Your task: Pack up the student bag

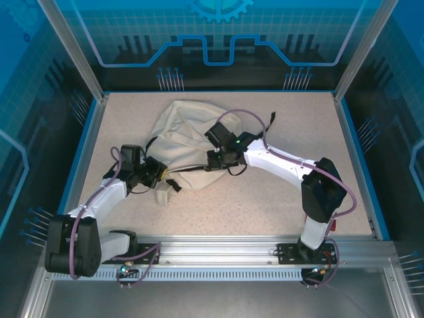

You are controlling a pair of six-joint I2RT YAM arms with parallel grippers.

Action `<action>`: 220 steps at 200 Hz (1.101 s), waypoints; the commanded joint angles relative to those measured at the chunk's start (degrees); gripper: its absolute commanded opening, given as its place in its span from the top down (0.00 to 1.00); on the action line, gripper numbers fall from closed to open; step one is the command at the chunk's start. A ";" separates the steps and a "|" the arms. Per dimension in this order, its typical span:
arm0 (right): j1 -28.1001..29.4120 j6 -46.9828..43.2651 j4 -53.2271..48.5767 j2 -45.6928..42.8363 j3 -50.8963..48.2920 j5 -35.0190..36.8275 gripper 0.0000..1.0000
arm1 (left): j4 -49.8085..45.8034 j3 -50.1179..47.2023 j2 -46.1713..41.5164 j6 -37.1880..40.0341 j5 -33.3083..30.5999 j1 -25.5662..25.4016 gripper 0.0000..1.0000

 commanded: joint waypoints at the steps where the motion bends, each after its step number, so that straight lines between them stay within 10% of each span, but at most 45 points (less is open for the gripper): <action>1: -1.97 0.80 -5.96 -0.68 0.56 7.62 1.00 | -6.62 1.17 -1.66 3.74 -5.22 2.92 1.00; 85: 3.96 -5.82 4.22 -0.53 4.52 -14.74 1.00 | -4.91 2.52 0.39 4.98 -0.74 2.60 1.00; 160: 2.09 3.62 -4.23 -5.91 -3.32 7.16 1.00 | -7.39 1.21 1.76 5.77 -7.71 2.97 1.00; 220: -1.49 7.42 -6.80 -4.35 -5.78 11.64 1.00 | -6.06 -0.52 3.33 6.16 -8.07 3.63 1.00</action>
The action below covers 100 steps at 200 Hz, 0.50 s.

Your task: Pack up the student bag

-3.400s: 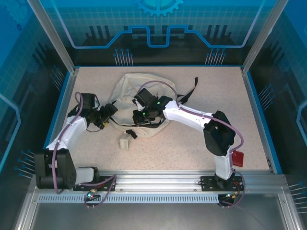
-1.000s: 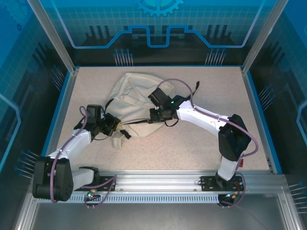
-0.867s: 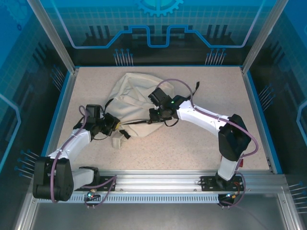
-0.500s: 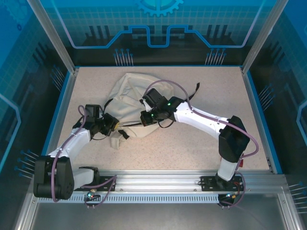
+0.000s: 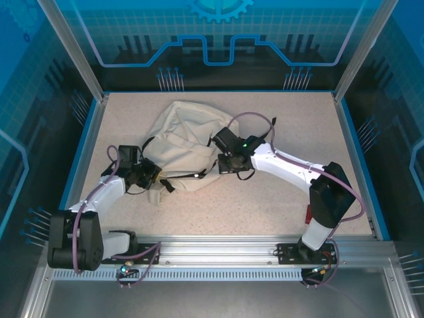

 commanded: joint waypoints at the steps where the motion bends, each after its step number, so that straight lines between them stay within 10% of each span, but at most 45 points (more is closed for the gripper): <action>1: -0.48 2.35 -2.59 0.26 0.17 3.88 1.00 | -2.24 -1.35 0.69 1.51 -3.64 1.11 1.00; 33: -0.63 -2.65 5.77 -0.02 -1.51 -7.73 1.00 | 0.16 -0.55 1.03 2.70 -0.21 1.07 1.00; 60: -0.95 -7.76 12.10 2.58 -0.07 -22.66 0.72 | -1.05 3.16 3.86 6.87 2.25 1.11 1.00; 100: -2.10 -7.97 6.32 11.24 10.04 -13.77 0.56 | -4.53 9.90 8.99 12.84 -1.15 1.40 1.00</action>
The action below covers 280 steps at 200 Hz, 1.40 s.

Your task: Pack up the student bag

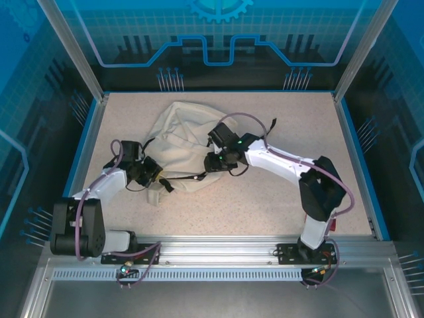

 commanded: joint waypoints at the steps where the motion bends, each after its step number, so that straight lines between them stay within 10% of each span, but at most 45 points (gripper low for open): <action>1: -1.44 -1.29 -1.92 4.81 5.76 3.16 0.56 | -1.68 4.89 2.61 5.83 -2.22 1.15 1.00; 97: -9.17 0.82 0.07 14.01 5.67 3.67 0.49 | -1.69 16.86 15.46 13.83 -2.44 1.42 1.00; 151: -9.12 1.68 1.66 9.69 2.09 0.00 0.54 | -8.67 12.05 2.70 7.67 -2.50 1.43 0.46; 191: -5.70 -2.32 3.18 2.31 -0.81 -3.87 0.48 | -12.87 3.96 -9.68 -0.22 -1.70 0.55 0.32; 280: 3.31 -6.24 4.38 5.21 1.91 -11.34 0.46 | 2.96 -4.84 -8.32 -14.24 3.75 -11.89 0.35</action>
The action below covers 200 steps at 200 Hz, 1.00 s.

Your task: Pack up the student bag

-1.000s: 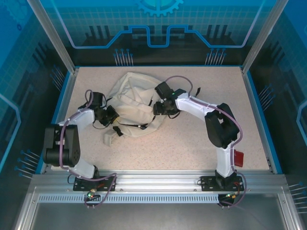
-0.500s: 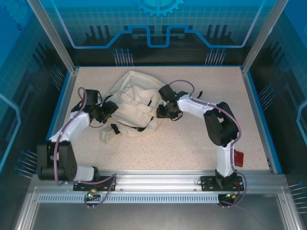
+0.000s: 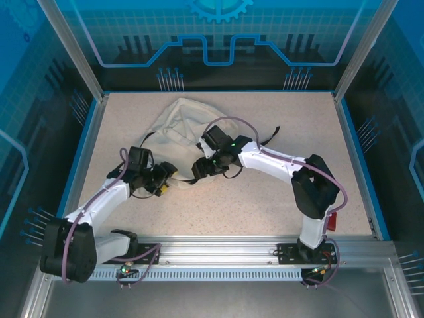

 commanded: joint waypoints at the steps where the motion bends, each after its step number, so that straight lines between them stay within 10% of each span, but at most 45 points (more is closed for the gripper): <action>1: 0.99 0.18 0.90 3.48 2.38 -2.04 0.46 | 6.06 -0.86 1.81 -4.87 0.67 -1.56 0.35; 76: 2.81 0.09 -5.21 11.19 9.02 4.72 0.57 | 9.87 -0.26 7.06 -5.12 0.10 -2.85 0.67; 200: 2.00 -9.03 1.42 5.28 1.69 -0.86 0.45 | 9.14 2.90 10.05 -2.81 -0.30 -2.85 1.00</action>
